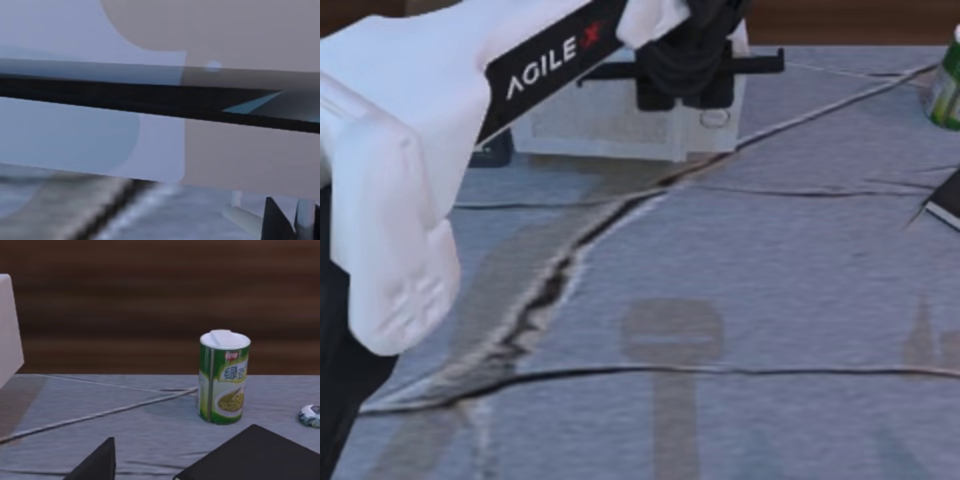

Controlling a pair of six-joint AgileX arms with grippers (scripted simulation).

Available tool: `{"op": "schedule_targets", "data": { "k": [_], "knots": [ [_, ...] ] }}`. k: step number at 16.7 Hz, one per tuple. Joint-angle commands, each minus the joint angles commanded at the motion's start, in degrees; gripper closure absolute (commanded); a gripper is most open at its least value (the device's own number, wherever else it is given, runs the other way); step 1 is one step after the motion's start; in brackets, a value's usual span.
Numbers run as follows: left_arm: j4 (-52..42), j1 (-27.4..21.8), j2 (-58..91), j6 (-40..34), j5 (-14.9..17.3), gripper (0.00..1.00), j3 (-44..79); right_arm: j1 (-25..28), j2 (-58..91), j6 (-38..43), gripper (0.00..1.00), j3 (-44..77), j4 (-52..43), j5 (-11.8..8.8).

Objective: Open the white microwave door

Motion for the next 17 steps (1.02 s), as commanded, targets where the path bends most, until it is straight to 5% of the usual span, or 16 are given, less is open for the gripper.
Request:
{"op": "schedule_targets", "data": {
  "k": [17],
  "knots": [
    [5.4,0.1,-5.6,4.2,1.8,1.00,-9.8,0.0,0.0,0.0,0.00,0.0,0.0,0.0]
  ]
}}
